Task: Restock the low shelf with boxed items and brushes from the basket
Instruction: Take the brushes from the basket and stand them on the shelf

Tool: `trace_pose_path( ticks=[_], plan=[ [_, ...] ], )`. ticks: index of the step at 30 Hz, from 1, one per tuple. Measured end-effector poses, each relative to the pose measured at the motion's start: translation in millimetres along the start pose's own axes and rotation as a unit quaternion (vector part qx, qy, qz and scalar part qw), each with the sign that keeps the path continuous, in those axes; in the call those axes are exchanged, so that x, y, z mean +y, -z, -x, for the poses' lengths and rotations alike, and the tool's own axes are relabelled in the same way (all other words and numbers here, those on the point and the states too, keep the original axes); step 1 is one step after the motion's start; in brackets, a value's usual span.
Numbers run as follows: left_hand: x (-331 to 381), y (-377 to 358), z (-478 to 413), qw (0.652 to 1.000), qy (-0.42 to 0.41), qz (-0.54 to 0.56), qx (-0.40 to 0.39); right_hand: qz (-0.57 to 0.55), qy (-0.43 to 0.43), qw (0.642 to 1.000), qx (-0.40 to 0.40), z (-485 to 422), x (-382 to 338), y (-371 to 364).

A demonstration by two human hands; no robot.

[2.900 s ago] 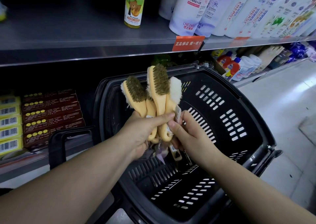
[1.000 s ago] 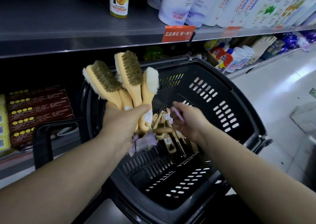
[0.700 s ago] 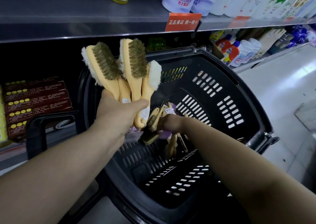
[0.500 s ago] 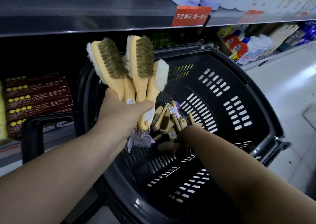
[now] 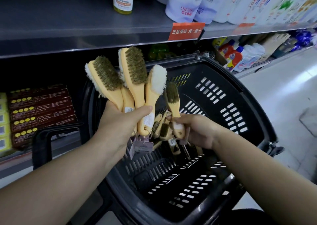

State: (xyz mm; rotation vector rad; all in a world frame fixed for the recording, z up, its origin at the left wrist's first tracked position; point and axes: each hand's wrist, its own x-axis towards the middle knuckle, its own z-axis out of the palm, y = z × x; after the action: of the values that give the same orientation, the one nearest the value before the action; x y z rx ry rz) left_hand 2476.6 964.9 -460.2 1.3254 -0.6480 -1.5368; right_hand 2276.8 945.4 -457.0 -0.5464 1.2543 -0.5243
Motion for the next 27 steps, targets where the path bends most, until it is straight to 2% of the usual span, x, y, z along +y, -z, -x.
trace_pose_path(
  ticks=[1,5,11,15,18,22,27],
  plan=[
    [2,1,2,1.000,-0.001,0.007,-0.001,-0.020,0.030,0.999,-0.029,13,-1,-6],
    [15,6,17,0.999,-0.005,0.049,-0.005,0.020,0.123,0.988,-0.089,47,-5,-34],
    [37,57,45,0.995,-0.009,0.100,0.000,0.038,0.154,0.981,-0.115,51,-5,-102],
    [45,112,61,0.993,0.002,0.110,0.034,0.101,0.177,0.970,-0.130,36,6,-164],
    [50,150,64,0.993,0.022,0.105,0.054,0.068,0.163,0.978,-0.116,21,10,-208],
    [48,185,66,0.989,0.029,0.115,0.091,-0.094,0.073,0.990,-0.071,-6,5,-255],
    [28,206,61,0.976,0.024,0.138,0.168,-0.112,0.049,0.993,-0.001,-32,-3,-270]
  ],
)
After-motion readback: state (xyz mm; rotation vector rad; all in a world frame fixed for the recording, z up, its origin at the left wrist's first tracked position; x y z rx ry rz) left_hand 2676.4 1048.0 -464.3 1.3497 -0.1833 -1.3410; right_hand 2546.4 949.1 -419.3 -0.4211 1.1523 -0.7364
